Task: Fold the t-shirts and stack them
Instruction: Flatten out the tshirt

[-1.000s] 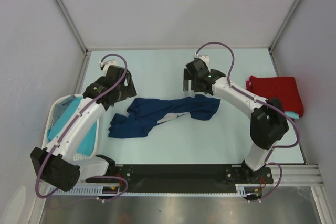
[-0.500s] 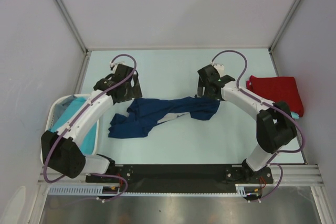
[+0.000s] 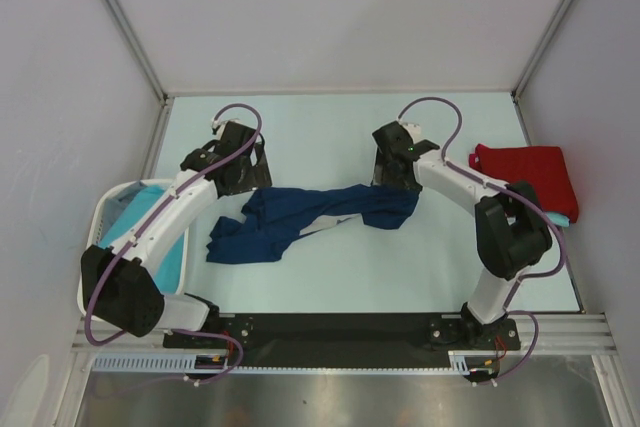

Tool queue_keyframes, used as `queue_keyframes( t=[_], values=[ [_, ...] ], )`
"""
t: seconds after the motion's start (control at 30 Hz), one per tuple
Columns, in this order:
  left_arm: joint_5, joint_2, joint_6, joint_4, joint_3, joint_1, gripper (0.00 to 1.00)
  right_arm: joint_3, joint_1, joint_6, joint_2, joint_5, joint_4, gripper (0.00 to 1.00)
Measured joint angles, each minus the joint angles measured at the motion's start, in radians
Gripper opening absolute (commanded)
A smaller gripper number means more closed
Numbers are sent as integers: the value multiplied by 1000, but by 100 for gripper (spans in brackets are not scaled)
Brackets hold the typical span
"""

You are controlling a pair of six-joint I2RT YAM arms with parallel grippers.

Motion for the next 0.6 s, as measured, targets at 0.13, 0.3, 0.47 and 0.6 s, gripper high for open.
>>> queue_keyframes(
  t=[0.13,0.3,0.47,0.6],
  values=[
    [6,0,0,0,0,0,99,24,0,1,45,-15,19,73],
    [12,0,0,5,-6,0,99,41,0,1,86,-18,28,60],
    [14,0,5,6,-13,0,98,65,-1,2,106,-28,43,45],
    [14,0,8,6,-19,0,98,67,-1,4,106,-29,49,35]
  ],
)
